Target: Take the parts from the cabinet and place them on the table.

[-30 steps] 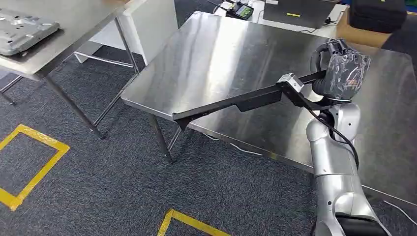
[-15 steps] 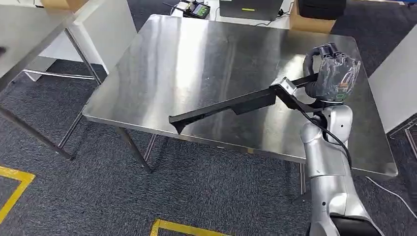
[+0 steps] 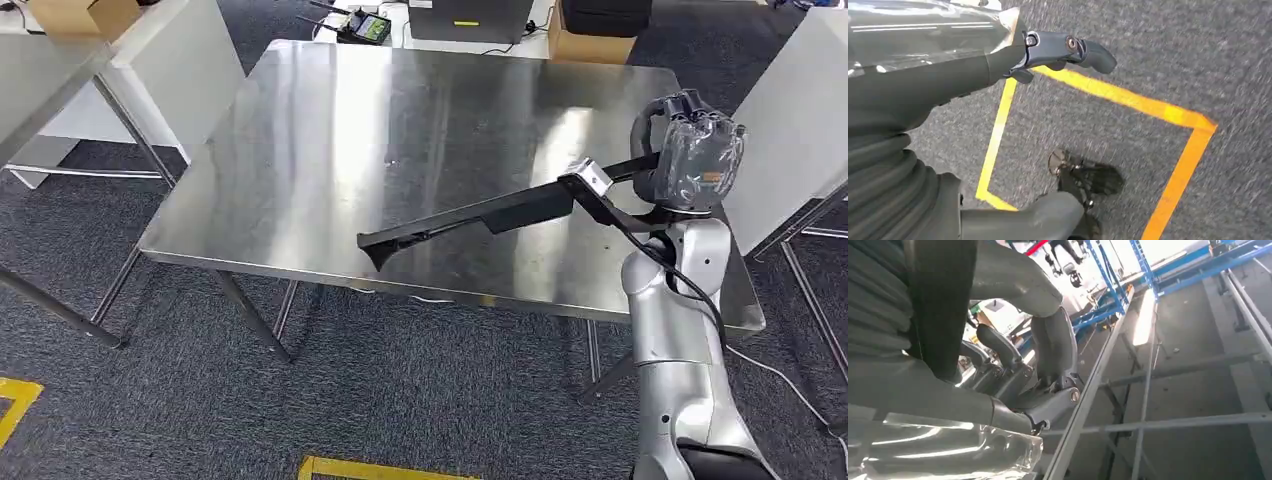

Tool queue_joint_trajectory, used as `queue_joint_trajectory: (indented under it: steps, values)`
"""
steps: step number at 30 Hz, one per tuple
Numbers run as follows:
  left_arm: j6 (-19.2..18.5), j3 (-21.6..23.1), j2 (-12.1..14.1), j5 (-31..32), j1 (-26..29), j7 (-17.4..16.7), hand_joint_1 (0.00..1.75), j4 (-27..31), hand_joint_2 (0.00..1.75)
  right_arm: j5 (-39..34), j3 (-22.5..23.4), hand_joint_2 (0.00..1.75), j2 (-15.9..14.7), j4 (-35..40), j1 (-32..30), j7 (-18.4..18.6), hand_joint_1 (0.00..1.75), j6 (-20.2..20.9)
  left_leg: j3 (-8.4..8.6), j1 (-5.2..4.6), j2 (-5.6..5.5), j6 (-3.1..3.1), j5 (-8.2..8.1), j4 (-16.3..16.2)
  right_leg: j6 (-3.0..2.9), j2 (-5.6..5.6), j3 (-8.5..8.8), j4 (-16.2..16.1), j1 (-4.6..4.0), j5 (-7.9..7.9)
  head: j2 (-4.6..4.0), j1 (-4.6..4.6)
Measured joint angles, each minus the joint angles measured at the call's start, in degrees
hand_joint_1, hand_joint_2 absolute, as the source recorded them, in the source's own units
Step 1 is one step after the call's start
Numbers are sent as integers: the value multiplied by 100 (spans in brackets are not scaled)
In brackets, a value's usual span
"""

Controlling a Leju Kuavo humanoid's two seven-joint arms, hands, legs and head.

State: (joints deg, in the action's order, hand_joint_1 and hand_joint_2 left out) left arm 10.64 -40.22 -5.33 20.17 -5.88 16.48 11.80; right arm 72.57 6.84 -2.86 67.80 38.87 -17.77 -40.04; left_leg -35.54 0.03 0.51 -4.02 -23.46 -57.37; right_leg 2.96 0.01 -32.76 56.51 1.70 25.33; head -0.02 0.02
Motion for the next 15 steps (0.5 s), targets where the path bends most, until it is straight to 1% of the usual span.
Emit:
queue_joint_trajectory:
  steps: [1, 2, 3, 4, 5, 6, 7, 11, 15]
  values:
    - [0, 0, -2, 0, -3, 0, 0, 0, 175, 0, 0, 175, 0, 7, 19, 0, 175, 0, -1, 16, 1, 54, 4, 2, -3, 4, -5, 2, -15, 0, 0, -2]
    - [0, 0, -6, 4, -9, 0, 0, 0, 175, 0, 0, 175, 2, 7, 38, 0, 175, 0, 2, 18, 1, 71, 12, 7, -10, 6, -6, 2, -24, -2, 0, -7]
    - [0, 0, -7, 4, -11, 0, 0, 0, 175, 0, 2, 175, 2, 7, 44, 0, 175, 0, 3, 21, 1, 74, 15, 10, -24, 5, -6, 3, -38, -4, 0, -7]
    - [0, 0, -7, 4, -10, 0, 0, 0, 175, 0, 2, 175, 2, 7, 46, 0, 175, 0, 2, 27, 1, 84, 16, 12, -26, 4, -7, 4, -44, -3, 0, -5]
    - [2, 0, -7, 4, -8, 0, 0, 0, 175, 0, 4, 175, 2, 7, 45, 0, 175, 0, 2, 32, 1, 109, 22, 13, -28, 4, -9, 5, -50, -2, 0, -4]
    - [0, 0, -7, 4, -8, 0, 0, 0, 175, 0, 4, 175, 2, 7, 45, 0, 175, 0, 1, 37, 1, 159, 19, 15, -29, 4, -13, 6, -60, -1, 0, -4]
    - [0, 0, -7, 4, -8, 0, 0, 0, 175, 0, 4, 175, 2, 7, 45, 0, 175, 0, -1, 40, 1, 186, 20, 15, -29, 4, -16, 7, -64, -1, 0, -2]
    - [0, 0, -7, 7, -8, 0, 0, 0, 175, 48, 4, 175, 4, 7, 47, 19, 175, 0, -5, 19, 0, 188, 20, 15, -29, 1, -21, 7, -72, -1, 0, -2]
    - [-26, -7, -7, 35, -8, 26, 0, 0, 175, 258, 4, 175, -53, -4, 56, 234, 175, 0, -7, -20, 0, 186, 20, 14, -28, 0, -23, 7, -75, -2, 0, -2]
